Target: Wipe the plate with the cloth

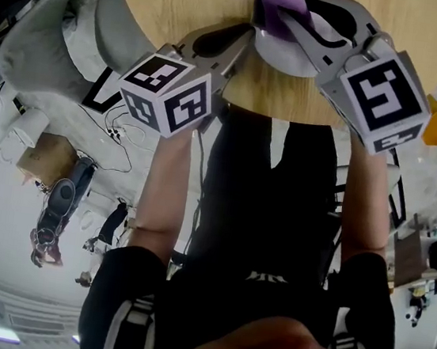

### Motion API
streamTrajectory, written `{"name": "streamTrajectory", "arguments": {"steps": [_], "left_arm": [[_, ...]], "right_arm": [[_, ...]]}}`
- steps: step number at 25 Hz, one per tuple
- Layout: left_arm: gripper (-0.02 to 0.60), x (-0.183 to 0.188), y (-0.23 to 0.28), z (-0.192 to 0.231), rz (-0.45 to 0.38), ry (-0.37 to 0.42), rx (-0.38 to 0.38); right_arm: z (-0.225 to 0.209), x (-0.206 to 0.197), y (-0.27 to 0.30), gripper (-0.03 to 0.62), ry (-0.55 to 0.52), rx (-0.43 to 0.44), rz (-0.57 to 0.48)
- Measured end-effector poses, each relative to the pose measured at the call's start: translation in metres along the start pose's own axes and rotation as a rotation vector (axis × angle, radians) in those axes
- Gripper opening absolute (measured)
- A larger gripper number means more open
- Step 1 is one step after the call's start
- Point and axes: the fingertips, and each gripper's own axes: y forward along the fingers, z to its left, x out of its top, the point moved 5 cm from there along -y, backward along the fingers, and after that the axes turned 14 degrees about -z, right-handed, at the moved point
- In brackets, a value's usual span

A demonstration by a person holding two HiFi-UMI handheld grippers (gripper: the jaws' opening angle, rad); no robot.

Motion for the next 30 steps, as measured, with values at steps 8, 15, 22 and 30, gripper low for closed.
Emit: {"name": "streamTrajectory", "arguments": {"steps": [8,15,22,30], "left_arm": [[0.031,-0.001,0.001,0.000,0.007,0.019,0.005],[0.029,-0.001,0.000,0.002,0.010,0.020,0.009],[0.029,-0.001,-0.001,-0.001,0.011,0.020,0.008],[0.028,-0.001,-0.001,-0.003,0.015,0.039,0.001]], "right_arm": [[-0.029,-0.015,-0.052,0.086,-0.020,-0.130,0.044],[-0.035,-0.014,-0.083,0.086,-0.020,-0.187,0.052],[0.014,0.009,-0.029,0.083,0.150,0.032,-0.104],[0.010,-0.019,-0.024,0.083,-0.013,-0.038,0.077]]}}
